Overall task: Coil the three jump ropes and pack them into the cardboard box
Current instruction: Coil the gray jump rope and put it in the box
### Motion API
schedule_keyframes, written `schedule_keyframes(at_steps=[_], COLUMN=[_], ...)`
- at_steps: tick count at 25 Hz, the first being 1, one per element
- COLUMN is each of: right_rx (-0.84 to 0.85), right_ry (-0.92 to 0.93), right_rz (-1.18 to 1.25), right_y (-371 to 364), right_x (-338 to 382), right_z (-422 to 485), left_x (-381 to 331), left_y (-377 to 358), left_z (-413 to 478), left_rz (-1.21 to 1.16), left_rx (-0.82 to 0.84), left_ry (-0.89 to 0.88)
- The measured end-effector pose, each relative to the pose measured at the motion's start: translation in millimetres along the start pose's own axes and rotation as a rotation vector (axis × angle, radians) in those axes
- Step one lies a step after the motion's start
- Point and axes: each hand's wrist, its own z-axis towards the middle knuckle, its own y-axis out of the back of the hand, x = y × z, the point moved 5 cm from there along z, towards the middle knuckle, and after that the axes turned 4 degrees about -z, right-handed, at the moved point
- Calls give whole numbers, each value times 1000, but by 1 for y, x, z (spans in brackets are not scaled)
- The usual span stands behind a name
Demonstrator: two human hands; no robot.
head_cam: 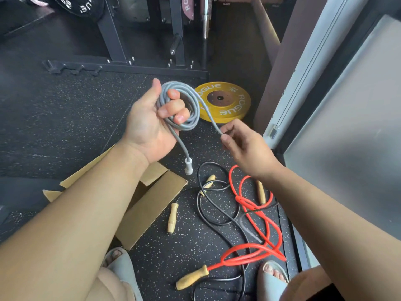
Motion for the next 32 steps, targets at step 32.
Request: schedule_keyframes(at_steps=[32], right_rx=[-71], right_ry=[525], right_rz=[-206], right_y=[28], right_x=[67], right_z=[-3], left_x=[71], left_y=[-5], left_z=[-18], left_rz=[895], left_rx=[295], left_ry=[295])
